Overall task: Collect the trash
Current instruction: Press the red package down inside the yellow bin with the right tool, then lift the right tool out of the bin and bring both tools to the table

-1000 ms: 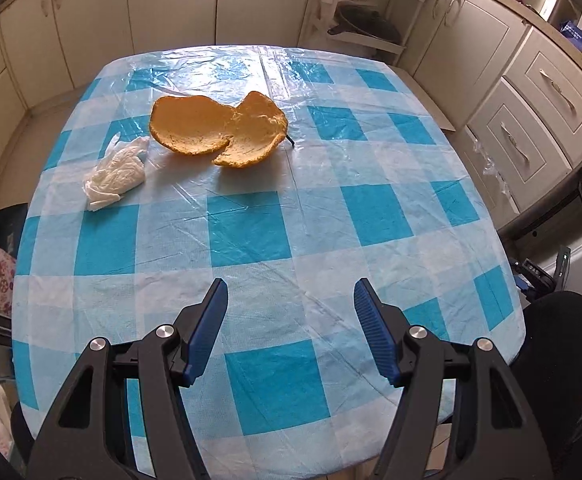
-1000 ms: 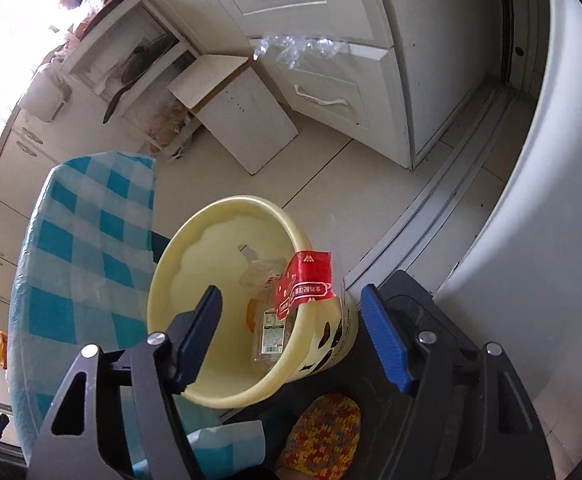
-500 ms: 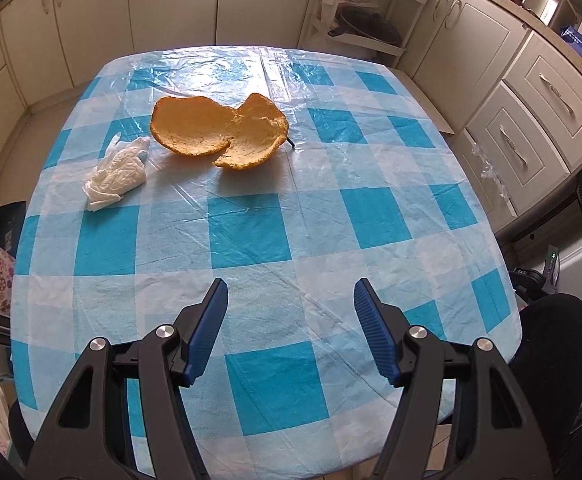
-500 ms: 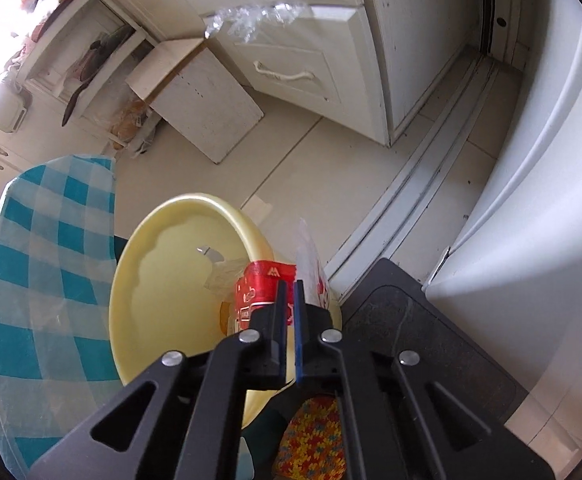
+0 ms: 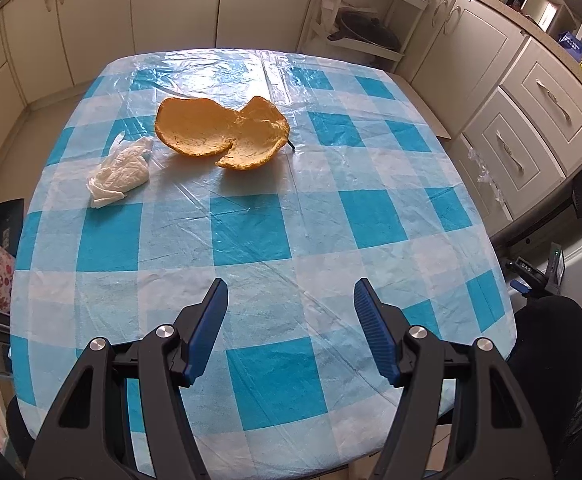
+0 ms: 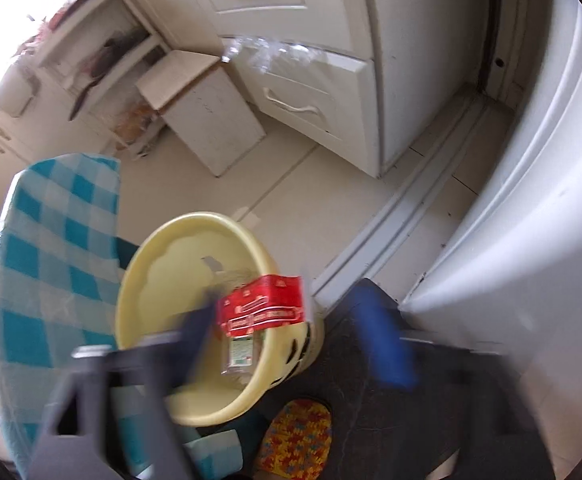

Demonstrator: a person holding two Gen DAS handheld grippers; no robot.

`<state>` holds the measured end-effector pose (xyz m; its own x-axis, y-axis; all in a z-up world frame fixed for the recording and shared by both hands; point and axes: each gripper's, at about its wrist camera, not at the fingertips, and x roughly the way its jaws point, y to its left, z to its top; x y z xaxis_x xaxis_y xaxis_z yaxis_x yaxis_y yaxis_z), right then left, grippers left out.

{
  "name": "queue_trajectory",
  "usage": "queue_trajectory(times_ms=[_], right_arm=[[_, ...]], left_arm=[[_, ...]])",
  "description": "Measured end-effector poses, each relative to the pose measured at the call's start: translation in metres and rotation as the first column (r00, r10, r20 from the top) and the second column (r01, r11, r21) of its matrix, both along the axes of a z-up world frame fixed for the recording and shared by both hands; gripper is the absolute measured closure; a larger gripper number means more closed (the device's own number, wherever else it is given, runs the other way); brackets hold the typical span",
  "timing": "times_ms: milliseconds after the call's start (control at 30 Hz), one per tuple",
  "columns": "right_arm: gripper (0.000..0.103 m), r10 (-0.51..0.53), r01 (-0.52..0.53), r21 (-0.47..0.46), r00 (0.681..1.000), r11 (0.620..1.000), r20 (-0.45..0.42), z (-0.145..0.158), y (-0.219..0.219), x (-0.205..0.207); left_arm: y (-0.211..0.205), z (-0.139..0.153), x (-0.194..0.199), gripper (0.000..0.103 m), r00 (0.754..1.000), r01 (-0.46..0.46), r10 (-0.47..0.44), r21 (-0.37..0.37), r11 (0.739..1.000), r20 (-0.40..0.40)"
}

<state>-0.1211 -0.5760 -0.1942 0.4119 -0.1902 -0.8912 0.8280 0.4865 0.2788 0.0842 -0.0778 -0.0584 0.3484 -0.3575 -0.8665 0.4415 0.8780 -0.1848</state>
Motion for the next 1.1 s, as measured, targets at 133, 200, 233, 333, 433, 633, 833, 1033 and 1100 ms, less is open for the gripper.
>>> queue_trajectory(times_ms=[133, 200, 233, 333, 433, 633, 833, 1033, 1100], right_arm=[[0.037, 0.015, -0.016, 0.106, 1.000, 0.994, 0.006, -0.033, -0.012, 0.007], [0.045, 0.007, -0.010, 0.148, 1.000, 0.989, 0.019, -0.047, -0.016, 0.009], [0.049, -0.001, -0.002, 0.162, 1.000, 0.987, 0.022, -0.052, -0.018, 0.009], [0.059, -0.024, 0.015, 0.180, 0.999, 0.984, 0.048, -0.056, -0.016, 0.009], [0.071, -0.024, 0.012, 0.171, 0.997, 0.985, 0.069, -0.054, -0.011, 0.010], [0.096, 0.001, -0.009, 0.106, 0.997, 0.994, 0.073, -0.040, -0.003, 0.017], [0.099, 0.048, -0.055, 0.056, 0.992, 0.997, 0.120, -0.012, 0.005, 0.020], [0.099, 0.203, -0.215, 0.031, 0.955, 0.976, 0.218, 0.035, 0.027, 0.043], [0.099, 0.279, -0.280, -0.021, 0.940, 0.960, 0.196, 0.047, 0.037, 0.055]], left_arm=[[-0.003, -0.002, 0.000, 0.041, 1.000, 0.004, -0.004, 0.006, 1.000, -0.004], [-0.003, -0.002, 0.000, 0.041, 1.000, 0.004, -0.004, 0.005, 1.000, -0.008], [-0.004, -0.002, 0.000, 0.041, 1.000, 0.004, -0.004, 0.006, 1.000, -0.007], [-0.005, -0.002, 0.000, 0.041, 1.000, 0.007, -0.007, 0.005, 1.000, -0.008], [-0.006, -0.002, 0.000, 0.041, 1.000, 0.010, -0.010, 0.002, 1.000, -0.010], [-0.003, 0.000, -0.001, 0.041, 1.000, 0.008, -0.008, -0.010, 1.000, -0.009], [0.003, 0.003, 0.000, 0.041, 1.000, -0.005, 0.005, -0.020, 1.000, -0.001], [0.013, 0.010, 0.000, 0.041, 0.999, -0.025, 0.025, -0.025, 0.999, 0.020], [0.018, 0.014, -0.001, 0.041, 0.999, -0.033, 0.034, -0.020, 0.999, 0.034]])
